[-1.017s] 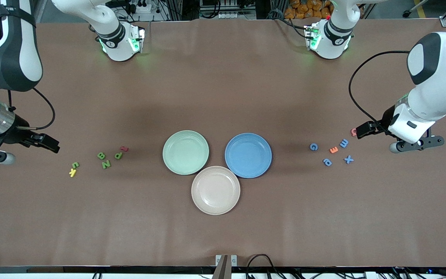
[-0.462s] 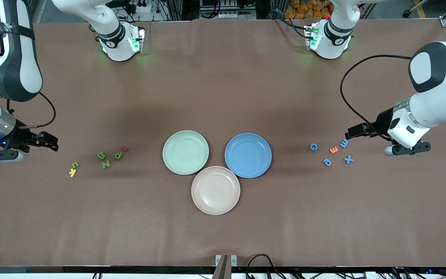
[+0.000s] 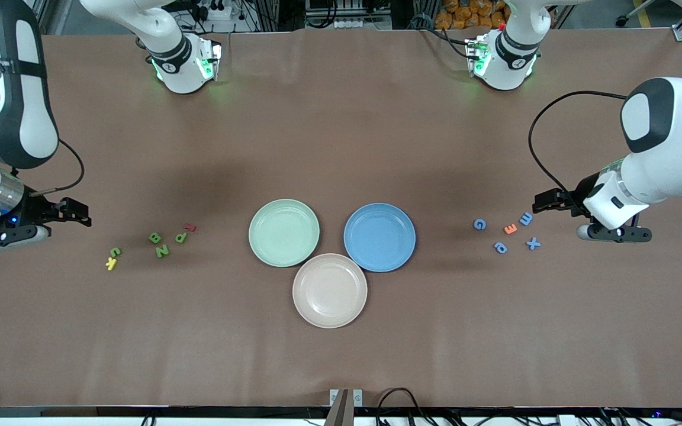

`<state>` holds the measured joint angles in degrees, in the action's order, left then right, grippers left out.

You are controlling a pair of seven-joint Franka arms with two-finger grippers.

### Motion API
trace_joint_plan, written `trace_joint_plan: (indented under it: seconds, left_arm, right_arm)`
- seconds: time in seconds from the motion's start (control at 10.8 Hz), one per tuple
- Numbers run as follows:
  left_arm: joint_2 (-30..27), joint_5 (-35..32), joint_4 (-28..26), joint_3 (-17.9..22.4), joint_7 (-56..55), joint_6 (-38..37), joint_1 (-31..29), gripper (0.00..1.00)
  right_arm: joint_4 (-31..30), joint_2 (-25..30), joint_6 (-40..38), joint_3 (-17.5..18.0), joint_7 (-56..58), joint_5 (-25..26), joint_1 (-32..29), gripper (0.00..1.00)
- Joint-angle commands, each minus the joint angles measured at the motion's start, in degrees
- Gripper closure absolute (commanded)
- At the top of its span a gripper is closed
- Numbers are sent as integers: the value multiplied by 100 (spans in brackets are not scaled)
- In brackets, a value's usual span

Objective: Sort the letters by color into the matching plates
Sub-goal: 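Move both grippers down toward the green u and the blue g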

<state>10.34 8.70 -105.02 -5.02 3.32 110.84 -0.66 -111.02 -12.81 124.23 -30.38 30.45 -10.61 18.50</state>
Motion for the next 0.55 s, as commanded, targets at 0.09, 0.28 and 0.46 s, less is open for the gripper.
trace_joint_plan:
  seconds: [0.09,0.28,0.46]
  left_arm:
    - [206,-430,184,-69,195,43,206,0]
    - [223,-535,219,-52,256,140,381,0]
    - [329,-789,429,-52,780,131,417,0]
  right_arm:
    - [-367,-317,925,68,93,-143,-161,0]
    - [-386,-493,1085,68,93,-362,-276,0]
    - [-377,-739,1287,190,93,-556,-311,0]
